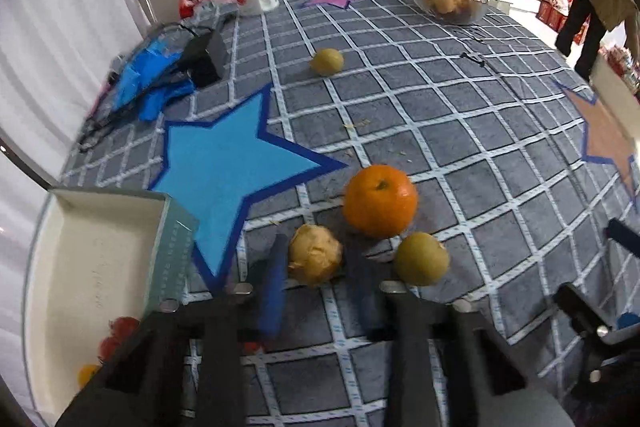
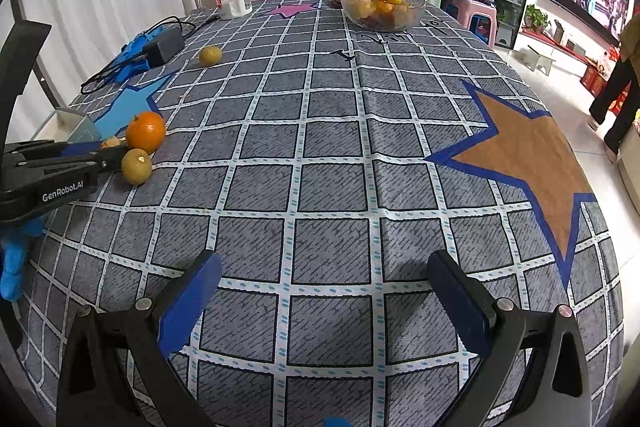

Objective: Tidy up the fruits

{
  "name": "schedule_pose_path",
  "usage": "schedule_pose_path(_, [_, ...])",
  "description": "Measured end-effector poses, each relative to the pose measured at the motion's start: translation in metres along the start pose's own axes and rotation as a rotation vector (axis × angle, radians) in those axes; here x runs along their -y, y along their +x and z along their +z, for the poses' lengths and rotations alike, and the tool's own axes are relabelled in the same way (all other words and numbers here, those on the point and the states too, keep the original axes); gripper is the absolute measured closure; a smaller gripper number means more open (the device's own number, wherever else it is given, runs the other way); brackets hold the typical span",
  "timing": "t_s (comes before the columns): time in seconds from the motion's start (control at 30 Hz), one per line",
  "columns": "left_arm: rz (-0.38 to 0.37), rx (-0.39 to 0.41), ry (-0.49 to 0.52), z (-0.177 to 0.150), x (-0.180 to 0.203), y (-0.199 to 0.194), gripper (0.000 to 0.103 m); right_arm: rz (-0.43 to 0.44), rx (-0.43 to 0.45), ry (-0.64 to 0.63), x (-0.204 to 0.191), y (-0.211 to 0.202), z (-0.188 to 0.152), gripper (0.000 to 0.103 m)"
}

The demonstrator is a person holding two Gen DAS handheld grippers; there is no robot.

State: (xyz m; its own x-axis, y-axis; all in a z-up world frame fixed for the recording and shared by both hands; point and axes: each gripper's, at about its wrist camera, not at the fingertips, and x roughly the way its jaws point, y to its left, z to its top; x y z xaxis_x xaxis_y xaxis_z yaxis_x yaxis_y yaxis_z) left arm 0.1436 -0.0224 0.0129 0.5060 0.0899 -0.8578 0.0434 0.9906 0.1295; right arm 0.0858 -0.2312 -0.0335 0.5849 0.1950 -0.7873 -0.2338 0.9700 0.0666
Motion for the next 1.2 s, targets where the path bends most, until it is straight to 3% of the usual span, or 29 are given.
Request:
schedule_pose_path(0.23, [-0.054, 0.094, -0.048, -0.040, 0.003, -0.042, 0.075, 0.001, 0.000, 0.000, -0.001, 0.001, 0.001, 0.000])
schedule_pose_path(0.4, [0.034, 0.223, -0.052, -0.101, 0.013, -0.072, 0.075, -0.010, -0.004, -0.008, -0.002, 0.001, 0.001, 0.000])
schedule_pose_path(0.5, [0.043, 0.236, -0.089, -0.119, 0.011, -0.068, 0.075, -0.023, -0.009, -0.019, -0.004, 0.002, 0.001, 0.000])
schedule_pose_path(0.7, [-0.013, 0.207, -0.135, -0.117, 0.000, -0.059, 0.075, -0.026, -0.010, -0.020, -0.005, 0.003, 0.001, 0.000])
schedule_pose_path(1.0, [0.030, 0.226, -0.093, -0.119, 0.009, -0.060, 0.075, -0.027, -0.010, -0.020, -0.005, 0.003, 0.001, 0.000])
schedule_pose_path(1.2, [0.011, 0.224, -0.103, -0.119, 0.005, -0.059, 0.075, -0.027, -0.010, -0.021, -0.006, 0.003, 0.001, 0.000])
